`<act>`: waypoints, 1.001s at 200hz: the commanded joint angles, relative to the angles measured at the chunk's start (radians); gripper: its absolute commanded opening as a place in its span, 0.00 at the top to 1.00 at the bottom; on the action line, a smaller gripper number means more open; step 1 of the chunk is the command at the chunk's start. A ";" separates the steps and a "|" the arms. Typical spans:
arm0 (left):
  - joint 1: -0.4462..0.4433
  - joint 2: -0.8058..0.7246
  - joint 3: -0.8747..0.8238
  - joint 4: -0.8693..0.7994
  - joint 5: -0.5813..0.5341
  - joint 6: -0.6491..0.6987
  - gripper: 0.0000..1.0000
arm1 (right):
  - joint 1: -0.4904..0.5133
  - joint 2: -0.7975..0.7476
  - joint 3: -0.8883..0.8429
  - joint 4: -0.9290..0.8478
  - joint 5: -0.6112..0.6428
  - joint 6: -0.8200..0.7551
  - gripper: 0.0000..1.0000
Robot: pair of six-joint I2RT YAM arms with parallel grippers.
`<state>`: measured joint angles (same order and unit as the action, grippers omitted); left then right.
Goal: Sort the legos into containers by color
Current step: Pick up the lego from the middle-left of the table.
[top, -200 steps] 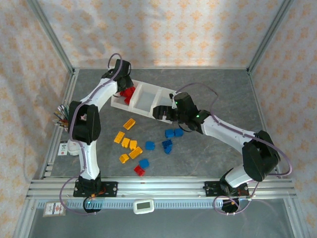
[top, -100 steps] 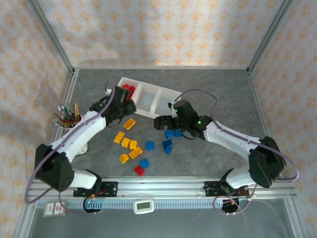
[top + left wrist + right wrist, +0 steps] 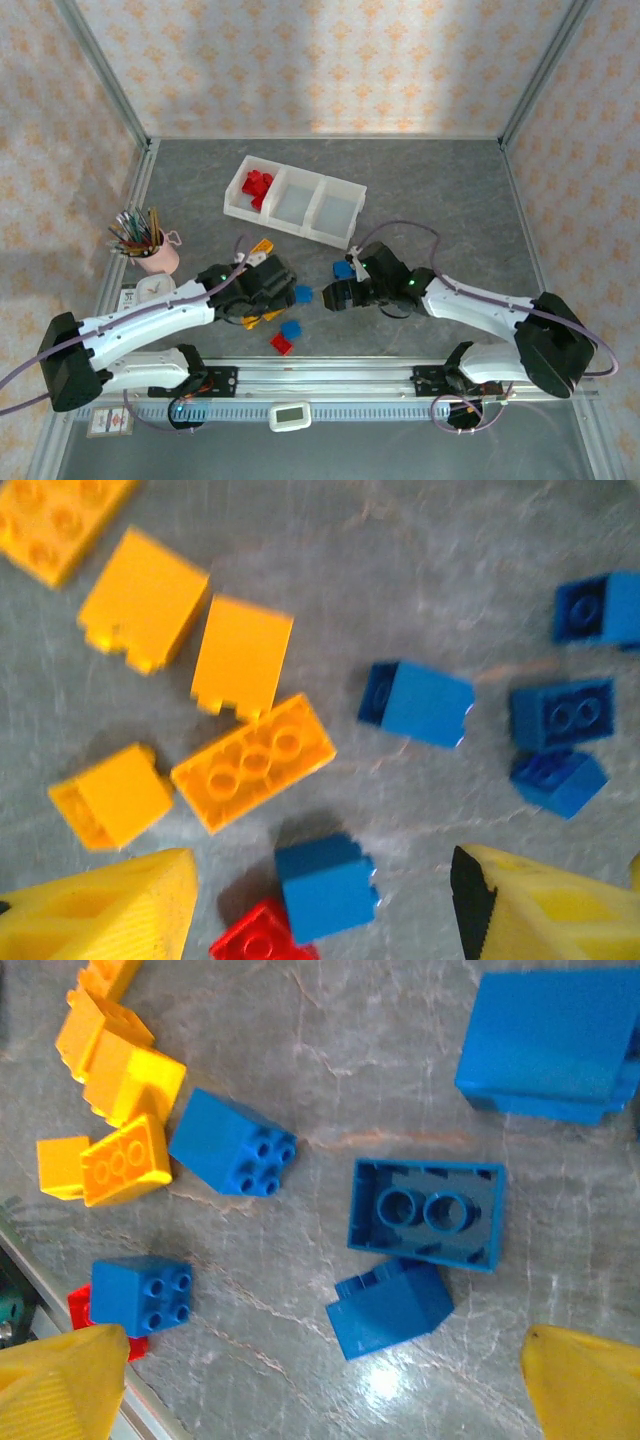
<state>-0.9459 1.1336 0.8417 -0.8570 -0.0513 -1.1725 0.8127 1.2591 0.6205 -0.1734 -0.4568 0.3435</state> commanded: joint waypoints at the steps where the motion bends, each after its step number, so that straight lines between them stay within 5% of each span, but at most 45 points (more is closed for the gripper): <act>1: -0.077 -0.014 -0.031 -0.085 0.008 -0.168 0.29 | 0.003 -0.034 -0.014 0.041 0.002 0.017 0.00; 32: -0.178 -0.036 -0.103 -0.066 0.038 -0.300 0.28 | 0.003 -0.042 -0.044 0.055 0.029 0.042 0.00; 70: -0.242 -0.011 -0.145 0.022 0.095 -0.309 0.20 | 0.003 -0.025 -0.061 0.079 0.041 0.057 0.00; 200: -0.227 0.193 -0.199 0.224 0.065 -0.284 0.28 | -0.023 -0.028 -0.045 0.076 0.069 0.066 0.00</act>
<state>-1.1847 1.3022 0.6571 -0.6556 0.0471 -1.4654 0.7967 1.2396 0.5648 -0.1215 -0.4110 0.3939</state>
